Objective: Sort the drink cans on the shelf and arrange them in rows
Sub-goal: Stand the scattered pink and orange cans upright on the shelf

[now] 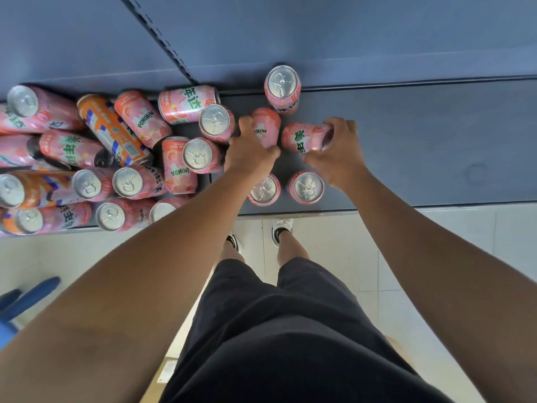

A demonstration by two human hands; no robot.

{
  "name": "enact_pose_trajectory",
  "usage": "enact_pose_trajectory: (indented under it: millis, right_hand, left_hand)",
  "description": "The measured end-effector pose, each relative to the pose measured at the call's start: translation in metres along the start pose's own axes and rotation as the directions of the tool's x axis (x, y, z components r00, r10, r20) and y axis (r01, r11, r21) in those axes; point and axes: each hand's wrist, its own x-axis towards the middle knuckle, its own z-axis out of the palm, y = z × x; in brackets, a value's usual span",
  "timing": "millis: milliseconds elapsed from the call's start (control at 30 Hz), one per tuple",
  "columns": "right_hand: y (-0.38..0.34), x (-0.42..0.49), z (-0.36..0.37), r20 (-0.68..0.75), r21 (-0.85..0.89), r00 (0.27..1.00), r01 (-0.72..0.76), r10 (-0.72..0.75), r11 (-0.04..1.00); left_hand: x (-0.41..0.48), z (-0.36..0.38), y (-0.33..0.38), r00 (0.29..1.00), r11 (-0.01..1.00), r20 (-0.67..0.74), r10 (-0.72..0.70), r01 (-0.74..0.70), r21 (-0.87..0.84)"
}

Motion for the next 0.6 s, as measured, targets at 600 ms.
enact_pose_trajectory:
  millis: [600]
  right_hand:
    - [-0.022,-0.025,0.014,0.034,-0.129,0.989,0.147,-0.144,0.981]
  left_hand:
    - [-0.032,-0.004,-0.009,0.967,0.960,-0.010,0.254,-0.251,0.124]
